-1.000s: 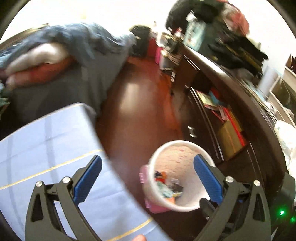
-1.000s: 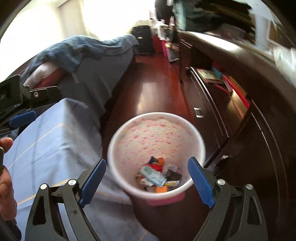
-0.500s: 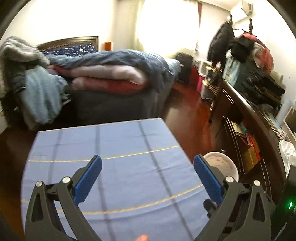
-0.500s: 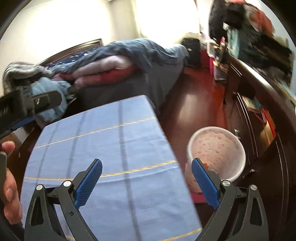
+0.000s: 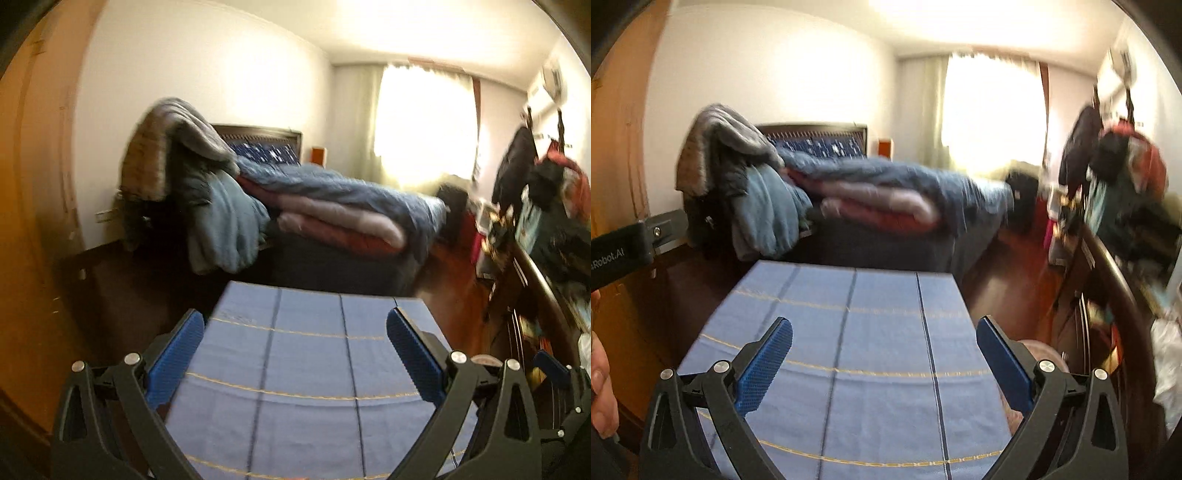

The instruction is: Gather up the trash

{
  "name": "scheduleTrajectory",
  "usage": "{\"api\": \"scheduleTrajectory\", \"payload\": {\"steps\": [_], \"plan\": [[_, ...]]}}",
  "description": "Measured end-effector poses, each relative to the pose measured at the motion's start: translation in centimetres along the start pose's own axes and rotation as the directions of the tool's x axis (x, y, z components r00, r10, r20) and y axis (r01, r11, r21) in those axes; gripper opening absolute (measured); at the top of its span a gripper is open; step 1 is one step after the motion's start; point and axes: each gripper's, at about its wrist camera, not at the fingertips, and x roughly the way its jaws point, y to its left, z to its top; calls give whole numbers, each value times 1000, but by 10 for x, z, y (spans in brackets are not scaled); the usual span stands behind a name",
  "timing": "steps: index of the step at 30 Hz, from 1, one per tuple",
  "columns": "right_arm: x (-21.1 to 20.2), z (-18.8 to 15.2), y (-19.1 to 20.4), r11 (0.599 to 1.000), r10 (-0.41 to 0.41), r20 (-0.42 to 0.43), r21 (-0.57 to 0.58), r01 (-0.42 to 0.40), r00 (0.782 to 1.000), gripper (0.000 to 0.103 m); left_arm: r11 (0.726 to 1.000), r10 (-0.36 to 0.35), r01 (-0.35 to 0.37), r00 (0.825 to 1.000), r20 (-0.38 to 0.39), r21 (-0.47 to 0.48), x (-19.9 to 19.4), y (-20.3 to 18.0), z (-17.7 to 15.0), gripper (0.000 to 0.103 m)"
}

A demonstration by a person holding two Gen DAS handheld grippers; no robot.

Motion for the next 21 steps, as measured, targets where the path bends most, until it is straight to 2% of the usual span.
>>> {"api": "scheduleTrajectory", "payload": {"steps": [5,13,18,21], "plan": [[-43,11,18,1000,2,106,-5,-2,994,99,1000,13,-13,997,76,3,-48,18,6,100],[-83,15,28,1000,-13,182,-14,16,983,99,1000,-15,13,986,169,13,-101,15,13,100],[-101,17,22,998,-57,223,7,57,973,99,999,-43,38,980,194,33,-118,8,15,100],[-115,22,12,992,-123,258,41,116,958,99,998,-59,51,975,216,43,-128,3,16,100]]}}
